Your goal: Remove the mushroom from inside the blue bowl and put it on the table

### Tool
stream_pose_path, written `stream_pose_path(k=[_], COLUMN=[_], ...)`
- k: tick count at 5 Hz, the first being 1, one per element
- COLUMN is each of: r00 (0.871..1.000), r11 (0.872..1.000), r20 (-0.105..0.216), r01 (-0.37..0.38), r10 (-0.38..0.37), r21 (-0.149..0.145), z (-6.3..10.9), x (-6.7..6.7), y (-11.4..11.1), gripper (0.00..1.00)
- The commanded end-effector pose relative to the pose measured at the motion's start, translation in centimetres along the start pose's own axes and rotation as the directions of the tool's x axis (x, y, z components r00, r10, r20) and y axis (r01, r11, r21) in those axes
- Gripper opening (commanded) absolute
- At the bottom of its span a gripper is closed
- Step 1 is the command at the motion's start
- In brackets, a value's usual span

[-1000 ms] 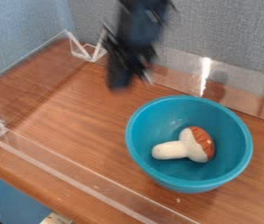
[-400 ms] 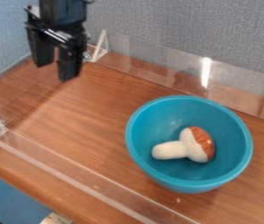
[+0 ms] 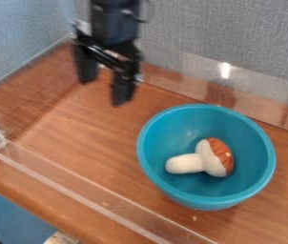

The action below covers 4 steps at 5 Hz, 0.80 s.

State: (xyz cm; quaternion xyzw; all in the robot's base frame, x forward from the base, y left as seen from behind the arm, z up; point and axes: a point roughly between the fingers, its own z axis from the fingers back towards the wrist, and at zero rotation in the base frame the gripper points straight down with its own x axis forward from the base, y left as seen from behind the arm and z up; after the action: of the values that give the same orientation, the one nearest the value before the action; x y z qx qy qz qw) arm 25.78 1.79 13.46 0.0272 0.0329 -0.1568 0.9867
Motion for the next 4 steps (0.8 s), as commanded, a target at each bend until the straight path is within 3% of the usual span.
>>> stream_pose_path(k=[1, 2, 3, 4], r00=[0.993, 0.96, 0.969, 0.985], r11=[0.994, 0.96, 0.968, 0.985], r20=[0.039, 0.023, -0.006, -0.01], r01=[0.112, 0.28, 0.249, 0.173], r10=[-0.112, -0.279, -0.249, -0.173], r21=[0.008, -0.015, -0.016, -0.006], z=[-0.6, -4.2, -5.4, -4.5], x=[1.4, 2.9, 1.5, 0.7], y=[-3.5, -7.5, -3.9, -0.9], gripper=[1.0, 1.0, 1.0, 1.0])
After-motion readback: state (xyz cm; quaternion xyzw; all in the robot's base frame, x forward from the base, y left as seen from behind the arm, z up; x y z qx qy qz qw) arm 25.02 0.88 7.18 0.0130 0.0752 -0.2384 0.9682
